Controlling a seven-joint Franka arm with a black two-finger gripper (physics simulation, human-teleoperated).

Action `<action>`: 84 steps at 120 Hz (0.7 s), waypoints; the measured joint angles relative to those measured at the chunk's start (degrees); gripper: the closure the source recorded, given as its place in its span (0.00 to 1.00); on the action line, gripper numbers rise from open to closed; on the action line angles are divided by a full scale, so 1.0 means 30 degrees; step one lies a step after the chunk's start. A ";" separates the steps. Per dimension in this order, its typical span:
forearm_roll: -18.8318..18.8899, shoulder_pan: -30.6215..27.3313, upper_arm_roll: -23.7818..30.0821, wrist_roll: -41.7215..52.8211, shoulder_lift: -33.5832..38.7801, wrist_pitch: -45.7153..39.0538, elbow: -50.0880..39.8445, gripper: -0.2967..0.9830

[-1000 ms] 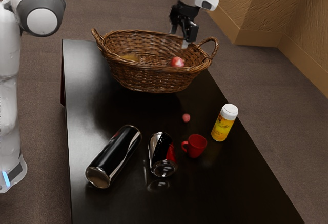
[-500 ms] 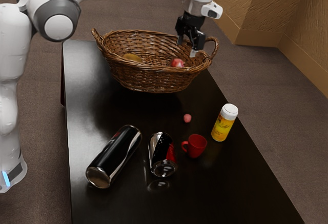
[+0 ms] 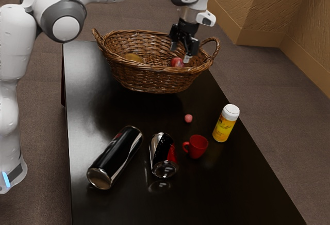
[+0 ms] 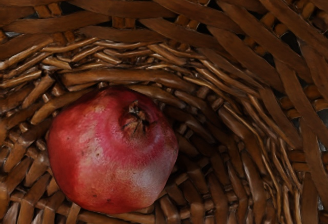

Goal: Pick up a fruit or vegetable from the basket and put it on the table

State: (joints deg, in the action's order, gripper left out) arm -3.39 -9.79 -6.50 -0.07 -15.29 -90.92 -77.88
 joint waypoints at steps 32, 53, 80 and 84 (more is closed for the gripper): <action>-0.0079 -0.0758 0.0188 0.0600 -0.1022 -0.0083 0.0573 0.23; -0.0117 -0.0840 0.0255 0.0882 -0.1209 -0.0137 0.0587 0.23; -0.0137 -0.0909 0.0281 0.1143 -0.1790 -0.0162 0.0944 0.23; -0.0136 -0.0938 0.0287 0.1175 -0.1814 -0.0165 0.0966 0.23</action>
State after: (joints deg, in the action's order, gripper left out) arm -3.79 -12.60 -5.64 3.45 -20.73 -91.42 -74.98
